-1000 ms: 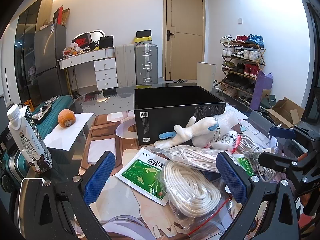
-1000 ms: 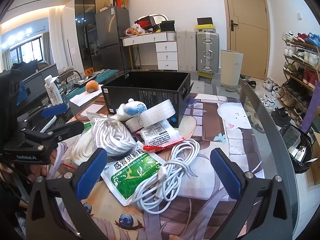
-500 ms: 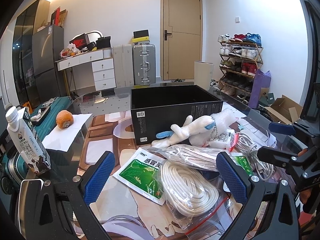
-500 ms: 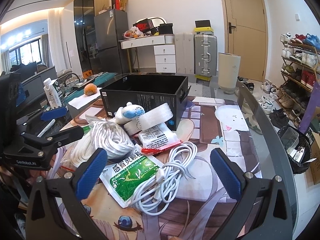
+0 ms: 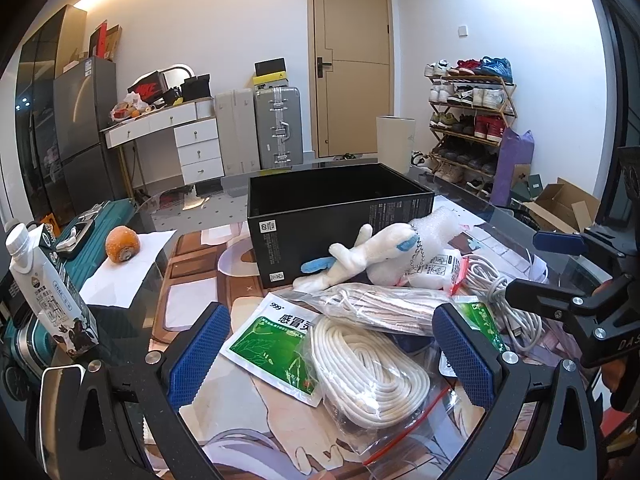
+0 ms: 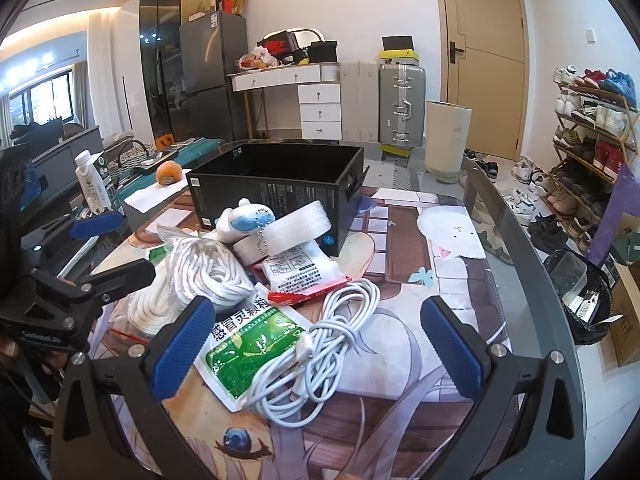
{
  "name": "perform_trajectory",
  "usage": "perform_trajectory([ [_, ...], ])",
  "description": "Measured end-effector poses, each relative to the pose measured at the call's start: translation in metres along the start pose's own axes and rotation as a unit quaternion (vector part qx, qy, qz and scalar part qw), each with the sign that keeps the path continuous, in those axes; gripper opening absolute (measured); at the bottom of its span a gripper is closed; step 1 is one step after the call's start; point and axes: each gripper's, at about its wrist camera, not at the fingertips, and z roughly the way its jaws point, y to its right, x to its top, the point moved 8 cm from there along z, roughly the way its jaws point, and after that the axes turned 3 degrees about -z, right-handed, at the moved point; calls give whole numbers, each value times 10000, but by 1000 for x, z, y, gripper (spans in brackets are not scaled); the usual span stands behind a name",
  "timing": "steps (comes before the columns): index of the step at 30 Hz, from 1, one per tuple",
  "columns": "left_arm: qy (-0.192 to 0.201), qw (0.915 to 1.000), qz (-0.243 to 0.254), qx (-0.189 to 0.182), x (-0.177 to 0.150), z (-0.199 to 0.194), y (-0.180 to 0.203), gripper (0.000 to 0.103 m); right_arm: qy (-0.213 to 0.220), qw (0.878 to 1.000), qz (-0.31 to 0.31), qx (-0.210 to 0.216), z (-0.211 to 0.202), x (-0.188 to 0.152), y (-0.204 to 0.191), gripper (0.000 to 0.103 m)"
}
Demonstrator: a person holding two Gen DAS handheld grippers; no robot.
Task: Organize soft objects
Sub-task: 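Move the right gripper toward the white USB cable on the table, then grasp the coiled white USB cable with the right gripper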
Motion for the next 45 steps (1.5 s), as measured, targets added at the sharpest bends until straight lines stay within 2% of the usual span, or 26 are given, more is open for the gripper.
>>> perform_trajectory([
  [6,-22,10000,-16,3,-1,2,-1,103,-106,9999,-14,-29,2,-3,0,103],
  [13,-23,10000,-23,13,-1,3,-1,103,-417,9991,-8,-71,11,-12,0,103],
  [17,-27,10000,-58,31,-1,3,-3,103,-540,9985,48,48,13,-15,-1,103],
  [27,-39,10000,-7,60,-1,3,-3,103,-1124,9911,381,-607,24,-32,30,102],
  [29,-37,10000,-4,63,-1,3,-3,103,-1183,9896,397,-721,25,-34,35,96],
  [31,-34,10000,10,81,-1,3,-3,103,-1241,9890,430,-679,27,-36,36,86],
  [33,-36,10000,30,80,0,3,-3,103,-1289,9886,405,-663,29,-37,35,83],
  [38,-41,10000,38,83,-1,3,-4,103,-1235,9901,368,-556,31,-33,32,64],
  [39,-35,10000,31,75,-1,3,-3,103,-1211,9904,356,-563,31,-33,31,58],
  [40,-35,10000,38,80,-1,4,-3,103,-1200,9907,367,-529,31,-32,31,47],
  [43,-58,9999,65,72,-2,4,-3,103,-1166,9912,370,-510,30,-31,31,28],
  [45,-77,9999,88,56,-2,4,-1,103,-1164,9913,379,-487,29,-31,32,26],
])
